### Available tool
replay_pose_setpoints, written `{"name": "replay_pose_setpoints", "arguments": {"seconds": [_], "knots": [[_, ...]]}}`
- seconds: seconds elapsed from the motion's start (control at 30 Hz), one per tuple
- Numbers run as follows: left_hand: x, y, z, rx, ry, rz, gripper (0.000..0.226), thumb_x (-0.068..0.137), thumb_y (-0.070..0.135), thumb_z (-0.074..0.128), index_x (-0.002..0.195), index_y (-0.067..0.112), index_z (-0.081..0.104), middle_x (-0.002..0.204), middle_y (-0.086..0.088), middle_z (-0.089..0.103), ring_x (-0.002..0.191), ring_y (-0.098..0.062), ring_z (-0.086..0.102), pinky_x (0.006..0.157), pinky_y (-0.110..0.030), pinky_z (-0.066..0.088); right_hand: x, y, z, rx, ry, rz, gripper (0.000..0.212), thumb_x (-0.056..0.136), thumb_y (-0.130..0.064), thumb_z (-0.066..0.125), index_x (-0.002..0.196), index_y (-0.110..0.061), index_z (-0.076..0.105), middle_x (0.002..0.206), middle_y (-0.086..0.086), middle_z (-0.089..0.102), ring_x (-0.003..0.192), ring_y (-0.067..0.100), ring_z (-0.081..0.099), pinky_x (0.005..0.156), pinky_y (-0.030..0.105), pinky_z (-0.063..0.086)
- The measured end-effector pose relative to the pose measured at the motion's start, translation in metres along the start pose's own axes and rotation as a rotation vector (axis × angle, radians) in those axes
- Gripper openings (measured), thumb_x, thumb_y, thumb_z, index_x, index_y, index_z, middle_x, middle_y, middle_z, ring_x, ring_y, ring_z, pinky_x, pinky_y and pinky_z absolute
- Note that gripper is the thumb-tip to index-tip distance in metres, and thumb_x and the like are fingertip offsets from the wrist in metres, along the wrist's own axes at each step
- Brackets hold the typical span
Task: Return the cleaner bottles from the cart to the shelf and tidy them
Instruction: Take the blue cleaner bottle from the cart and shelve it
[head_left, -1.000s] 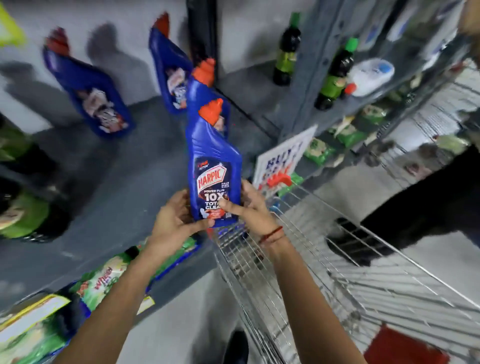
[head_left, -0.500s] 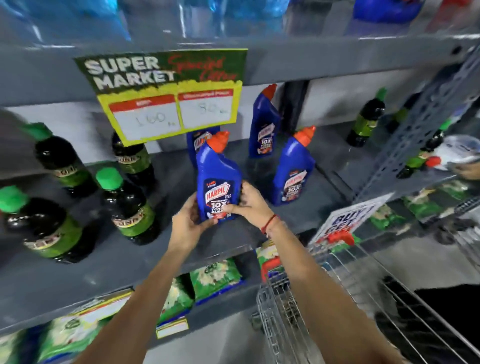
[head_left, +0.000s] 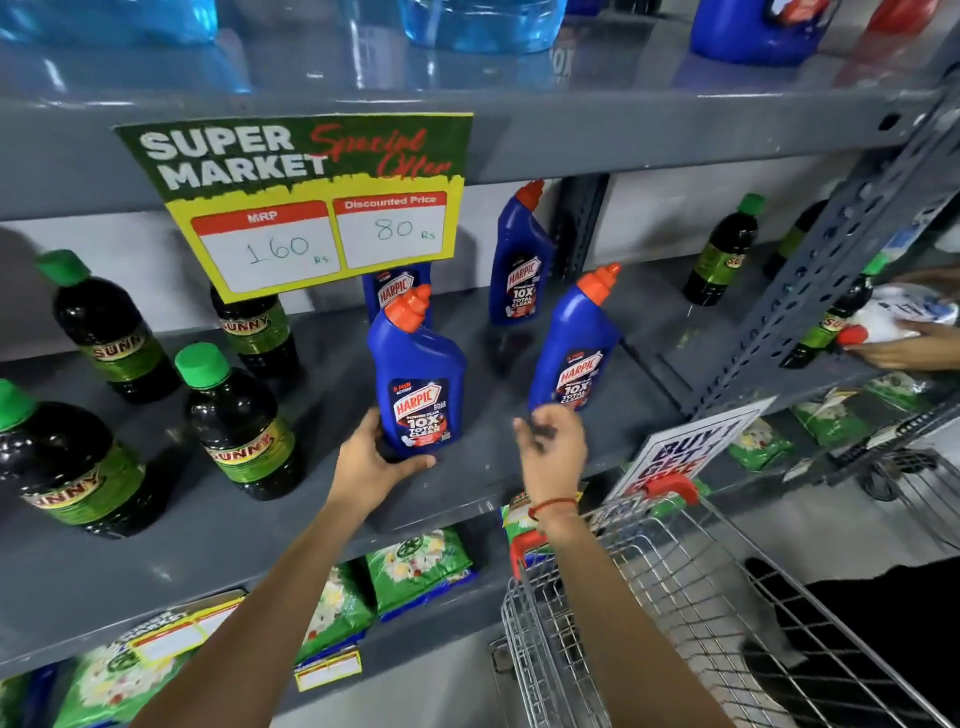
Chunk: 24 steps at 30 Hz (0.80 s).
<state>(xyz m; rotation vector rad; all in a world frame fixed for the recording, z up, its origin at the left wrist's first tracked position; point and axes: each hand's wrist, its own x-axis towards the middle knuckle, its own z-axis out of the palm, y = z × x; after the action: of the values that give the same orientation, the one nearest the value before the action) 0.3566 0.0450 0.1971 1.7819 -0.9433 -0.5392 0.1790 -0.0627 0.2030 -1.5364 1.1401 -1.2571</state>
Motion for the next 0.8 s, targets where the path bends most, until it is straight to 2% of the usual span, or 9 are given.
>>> {"name": "replay_pose_setpoints", "arguments": {"seconds": [0.03,0.1,0.2,0.3,0.4,0.5,0.63,0.8], "knots": [[0.002,0.0,0.0,0.009,-0.006,-0.014,0.07,0.051,0.023,0.088,0.111,0.02,0.053,0.092,0.014,0.066,0.082,0.007,0.059,0.066,-0.003,0.042,0.001,0.005,-0.009,-0.026,0.115,0.025,0.032,0.071,-0.004,0.075,0.097,-0.005,0.056,0.096,0.016,0.052,0.083,0.03,0.055,0.077,0.051,0.053],[0.008,0.001,0.0,0.044,-0.013,-0.031,0.067,0.05,0.024,0.089,0.109,0.019,0.056,0.092,0.009,0.066,0.079,0.006,0.058,0.065,-0.006,0.041,0.013,0.012,-0.021,-0.111,0.17,0.119,0.065,0.063,-0.013,0.083,0.117,-0.005,0.049,0.111,0.017,0.046,0.099,0.031,0.053,0.09,0.049,0.049],[0.014,0.003,-0.001,0.107,-0.039,-0.048,0.06,0.049,0.027,0.089,0.1,0.018,0.059,0.088,0.008,0.065,0.075,0.002,0.057,0.063,-0.007,0.039,0.037,0.013,-0.027,-0.196,0.044,0.162,0.107,0.055,-0.025,0.088,0.14,-0.008,0.026,0.138,0.02,0.034,0.126,0.033,0.042,0.105,0.042,0.037],[0.017,0.003,0.0,0.135,-0.043,-0.056,0.058,0.048,0.028,0.089,0.097,0.016,0.062,0.088,0.006,0.066,0.079,-0.009,0.061,0.068,-0.019,0.044,0.052,0.013,-0.023,-0.239,-0.029,0.14,0.127,0.048,-0.034,0.09,0.145,-0.013,0.012,0.146,0.019,0.026,0.133,0.032,0.035,0.106,0.039,0.035],[0.02,0.004,-0.001,0.145,-0.057,-0.051,0.054,0.047,0.029,0.089,0.093,0.018,0.062,0.088,0.005,0.068,0.082,-0.012,0.062,0.075,-0.025,0.045,0.057,0.017,-0.018,-0.224,-0.047,0.12,0.131,0.044,-0.039,0.09,0.145,-0.02,0.009,0.146,0.015,0.03,0.132,0.029,0.036,0.107,0.038,0.034],[0.022,0.005,-0.002,0.142,-0.079,-0.054,0.052,0.047,0.029,0.089,0.09,0.022,0.061,0.088,0.005,0.069,0.082,-0.011,0.063,0.078,-0.027,0.046,0.058,0.02,-0.015,-0.226,0.001,0.123,0.122,0.045,-0.038,0.088,0.143,-0.017,0.017,0.141,0.013,0.038,0.127,0.028,0.042,0.104,0.037,0.038],[0.021,0.006,0.0,0.135,-0.055,-0.053,0.052,0.047,0.029,0.089,0.087,0.027,0.057,0.085,0.009,0.066,0.078,-0.006,0.06,0.074,-0.024,0.044,0.057,0.022,-0.013,-0.252,0.064,0.12,0.113,0.045,-0.035,0.087,0.138,-0.013,0.026,0.129,0.013,0.046,0.116,0.028,0.051,0.094,0.035,0.044],[0.02,0.007,0.001,0.13,-0.047,-0.057,0.051,0.047,0.027,0.089,0.087,0.026,0.057,0.084,0.01,0.064,0.072,0.005,0.056,0.064,-0.012,0.041,0.057,0.021,-0.014,-0.238,0.071,0.114,0.11,0.045,-0.032,0.087,0.136,-0.012,0.029,0.126,0.012,0.049,0.112,0.026,0.053,0.093,0.033,0.045]]}}
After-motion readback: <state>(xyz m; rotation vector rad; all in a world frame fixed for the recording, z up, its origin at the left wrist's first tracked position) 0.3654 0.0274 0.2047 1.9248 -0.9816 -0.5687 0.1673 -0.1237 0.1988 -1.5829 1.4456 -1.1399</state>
